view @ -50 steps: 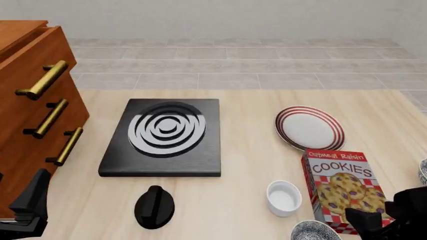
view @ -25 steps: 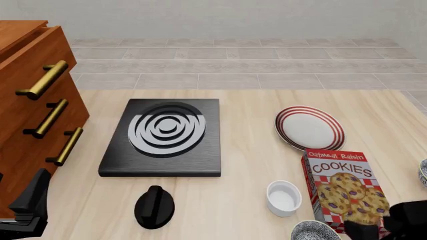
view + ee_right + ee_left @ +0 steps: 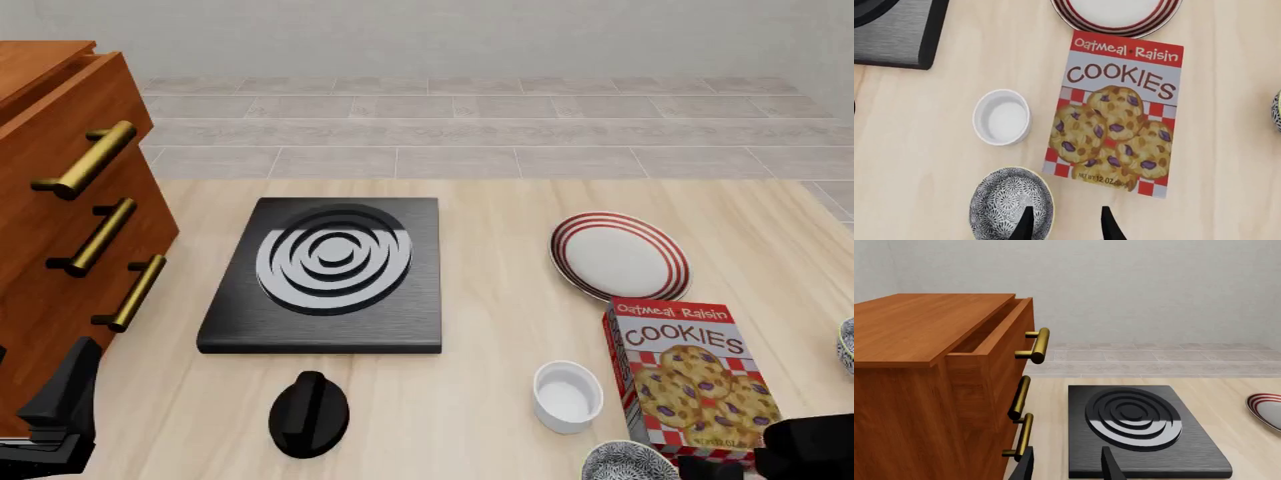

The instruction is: Pick the akita bowl next to the ramekin and place it on the plate.

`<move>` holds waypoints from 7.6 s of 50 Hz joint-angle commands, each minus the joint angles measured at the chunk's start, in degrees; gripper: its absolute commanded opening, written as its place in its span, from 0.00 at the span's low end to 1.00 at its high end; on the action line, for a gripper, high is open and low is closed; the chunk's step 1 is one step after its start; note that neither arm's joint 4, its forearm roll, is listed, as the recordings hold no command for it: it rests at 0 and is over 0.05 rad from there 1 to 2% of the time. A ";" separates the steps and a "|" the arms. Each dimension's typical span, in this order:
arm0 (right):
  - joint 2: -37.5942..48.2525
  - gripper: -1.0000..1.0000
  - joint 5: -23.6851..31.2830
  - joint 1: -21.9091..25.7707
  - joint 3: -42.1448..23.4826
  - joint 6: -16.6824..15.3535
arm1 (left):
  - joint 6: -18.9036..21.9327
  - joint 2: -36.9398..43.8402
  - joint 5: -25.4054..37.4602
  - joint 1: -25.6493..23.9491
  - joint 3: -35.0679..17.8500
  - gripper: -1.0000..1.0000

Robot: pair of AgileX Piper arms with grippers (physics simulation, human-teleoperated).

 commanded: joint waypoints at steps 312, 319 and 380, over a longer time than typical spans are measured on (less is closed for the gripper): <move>15.18 0.00 -23.04 -0.69 -10.48 13.43 | 0.00 0.01 0.00 0.00 0.00 1.00; 15.65 0.00 -23.24 -1.55 -11.21 13.01 | 0.00 0.01 0.00 0.00 0.00 1.00; 27.54 0.00 -35.49 -7.52 -13.94 12.66 | 0.00 0.00 0.00 0.00 0.00 1.00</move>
